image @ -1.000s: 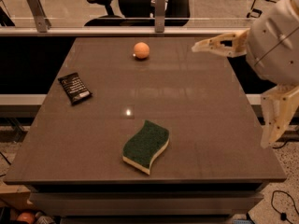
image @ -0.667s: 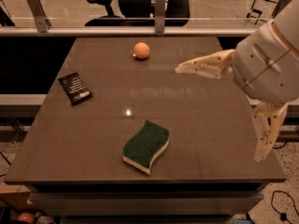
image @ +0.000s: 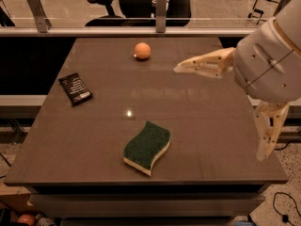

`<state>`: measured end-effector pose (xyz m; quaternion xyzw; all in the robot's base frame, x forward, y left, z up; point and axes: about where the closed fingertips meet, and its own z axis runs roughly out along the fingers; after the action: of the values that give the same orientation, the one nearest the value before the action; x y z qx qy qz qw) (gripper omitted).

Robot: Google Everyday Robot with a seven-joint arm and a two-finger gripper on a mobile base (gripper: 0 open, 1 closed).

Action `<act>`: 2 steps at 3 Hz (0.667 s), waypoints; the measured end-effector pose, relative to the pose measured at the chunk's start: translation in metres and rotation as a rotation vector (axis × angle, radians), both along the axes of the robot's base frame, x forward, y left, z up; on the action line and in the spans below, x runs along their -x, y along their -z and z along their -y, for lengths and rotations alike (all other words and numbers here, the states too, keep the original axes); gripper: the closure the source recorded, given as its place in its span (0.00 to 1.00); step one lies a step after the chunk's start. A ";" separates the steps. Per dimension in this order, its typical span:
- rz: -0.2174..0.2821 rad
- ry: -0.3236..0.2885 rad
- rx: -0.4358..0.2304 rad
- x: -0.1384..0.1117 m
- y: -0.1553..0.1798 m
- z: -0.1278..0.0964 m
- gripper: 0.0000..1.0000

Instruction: Move sponge near orange

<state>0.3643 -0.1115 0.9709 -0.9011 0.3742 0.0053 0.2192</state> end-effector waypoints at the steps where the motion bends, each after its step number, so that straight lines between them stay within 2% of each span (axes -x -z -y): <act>1: 0.015 -0.032 0.015 0.003 0.009 -0.018 0.00; 2: 0.034 -0.077 0.028 0.010 0.025 -0.040 0.00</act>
Offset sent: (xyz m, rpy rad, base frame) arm -0.0155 0.0613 -0.0594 -0.0423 -0.0244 0.1245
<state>0.3548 -0.0715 0.9454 -0.9177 0.3354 -0.0066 0.2126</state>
